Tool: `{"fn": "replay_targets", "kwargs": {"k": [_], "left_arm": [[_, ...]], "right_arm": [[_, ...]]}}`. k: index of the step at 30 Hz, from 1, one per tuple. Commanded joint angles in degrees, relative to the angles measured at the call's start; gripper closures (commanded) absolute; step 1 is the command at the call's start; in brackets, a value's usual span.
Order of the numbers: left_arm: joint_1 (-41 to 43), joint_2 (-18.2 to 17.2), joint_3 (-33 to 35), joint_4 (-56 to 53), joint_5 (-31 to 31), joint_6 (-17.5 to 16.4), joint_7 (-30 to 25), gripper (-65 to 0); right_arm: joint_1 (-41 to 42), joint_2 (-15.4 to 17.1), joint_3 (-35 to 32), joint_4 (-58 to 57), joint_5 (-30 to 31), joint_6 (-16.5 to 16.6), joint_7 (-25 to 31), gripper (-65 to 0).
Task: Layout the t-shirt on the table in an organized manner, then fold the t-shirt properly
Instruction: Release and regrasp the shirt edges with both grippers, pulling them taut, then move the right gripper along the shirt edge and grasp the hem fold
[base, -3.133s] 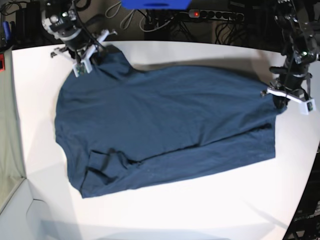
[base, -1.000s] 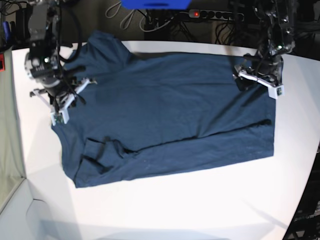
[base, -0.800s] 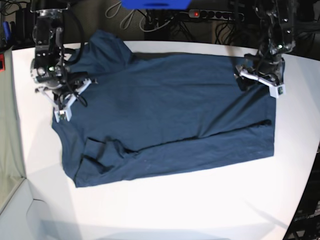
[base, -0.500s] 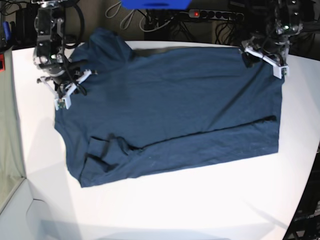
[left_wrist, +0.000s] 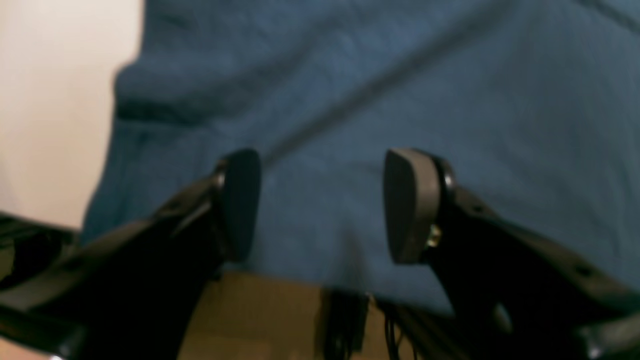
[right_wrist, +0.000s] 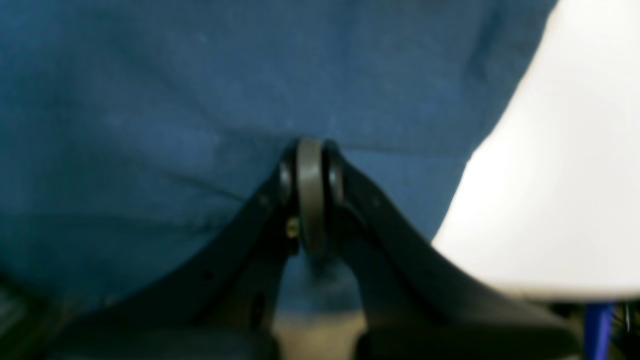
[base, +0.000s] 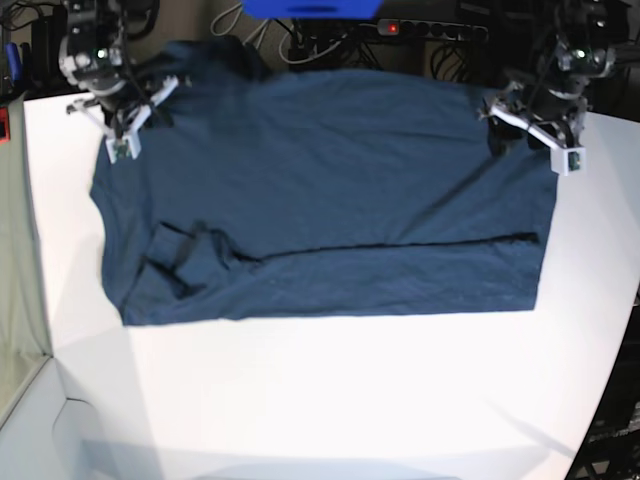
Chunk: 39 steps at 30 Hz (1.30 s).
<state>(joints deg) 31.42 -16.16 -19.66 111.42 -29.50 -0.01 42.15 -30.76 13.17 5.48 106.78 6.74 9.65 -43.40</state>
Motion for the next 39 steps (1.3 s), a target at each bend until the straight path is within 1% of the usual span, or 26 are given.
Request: {"fn": "replay_targets", "kwargs": {"k": [1,6,10,13,15,18,21,28,35,39], "left_arm": [[-1.57,-0.58,-0.34,0.72,-0.26,0.14,-1.49,-38.0],[-5.09,-0.58,-0.34,-0.16,-0.26,0.49,-1.49,-38.0],[-7.2,-0.58,-0.43,0.01,-0.26,0.58,-1.49,-38.0],[-9.05,-0.14,-3.42,-0.43,-0.26,0.58,-1.49,-38.0],[-10.89,1.44,-6.23,-1.66,-0.26,0.23,-1.49,-38.0],[-14.14,2.4,-9.92,-3.86,-0.17,0.23,-1.49,-38.0],[-16.78,2.32,-9.83,-7.64,0.27,0.23,-1.49,-38.4],[-24.25,2.32,-9.83,-20.56,0.0,0.05,-1.93,-38.5],[-30.76,2.67,-9.57,-26.89,0.27,0.05,-2.02,-38.4],[-33.84,2.58,-6.23,-30.76,0.27,0.05,-2.02,-38.2]], "right_arm": [[-0.93,0.24,0.11,2.45,0.25,0.24,-0.52,0.0],[-1.72,0.24,0.2,6.76,0.25,0.24,-0.52,0.0],[2.15,0.24,0.28,6.76,0.16,0.24,-0.78,0.0],[4.96,0.24,0.28,6.84,0.16,0.24,-0.78,0.0],[6.63,0.24,0.28,6.84,0.16,0.24,-0.87,0.0],[8.21,0.15,0.2,6.84,0.16,0.24,-0.87,0.0],[8.57,0.15,0.11,6.84,0.16,0.24,-0.87,0.0],[9.97,0.15,-0.07,6.4,0.25,0.24,-0.87,0.0],[10.24,0.15,-0.07,6.32,0.25,0.24,-0.87,0.0],[10.24,0.06,-0.07,6.23,0.25,0.24,-0.87,0.0]]}}
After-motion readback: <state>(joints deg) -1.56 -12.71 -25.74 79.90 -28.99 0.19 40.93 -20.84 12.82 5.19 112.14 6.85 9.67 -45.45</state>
